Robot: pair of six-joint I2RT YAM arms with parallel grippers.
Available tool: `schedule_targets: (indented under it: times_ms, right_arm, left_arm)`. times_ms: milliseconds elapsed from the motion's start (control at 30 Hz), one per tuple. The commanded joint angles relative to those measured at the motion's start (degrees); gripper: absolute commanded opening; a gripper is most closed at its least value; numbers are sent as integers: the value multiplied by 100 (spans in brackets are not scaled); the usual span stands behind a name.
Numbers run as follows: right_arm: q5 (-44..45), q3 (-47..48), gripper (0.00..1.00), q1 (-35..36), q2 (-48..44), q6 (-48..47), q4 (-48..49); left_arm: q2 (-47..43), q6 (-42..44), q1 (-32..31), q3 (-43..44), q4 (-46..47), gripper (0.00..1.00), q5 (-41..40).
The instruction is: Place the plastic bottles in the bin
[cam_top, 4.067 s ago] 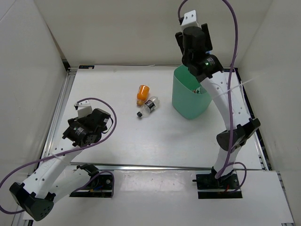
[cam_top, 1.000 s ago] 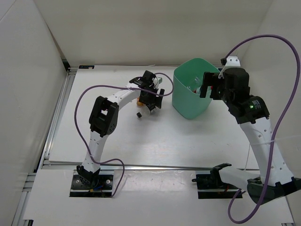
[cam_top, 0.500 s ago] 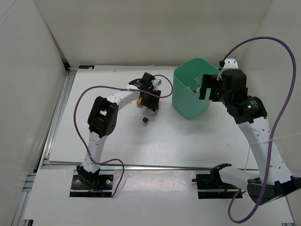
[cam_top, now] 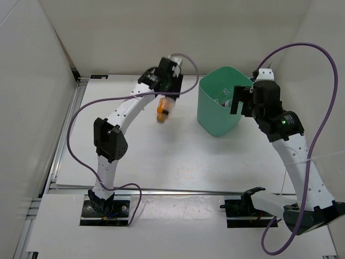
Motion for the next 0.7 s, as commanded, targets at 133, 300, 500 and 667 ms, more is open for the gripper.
schedule_targets:
  times_ms: [133,300,500,667]
  right_arm:
    - [730,-289,100,-15,-282,-447,414]
    - [1126,-483,100,-15,-457,-703,520]
    - [1345,-598,100,-15,-510,-765,520]
    - [1592,-598,100,-15,-510,-695,520]
  left_arm:
    - [-207,-487,69,2118,897,18,-117]
    - [29,-1252,69,2782,1499,15,216]
    - [205,-2270,175,2881,2903,15,762]
    - [741,-3334,123,2881,3485,15,1377]
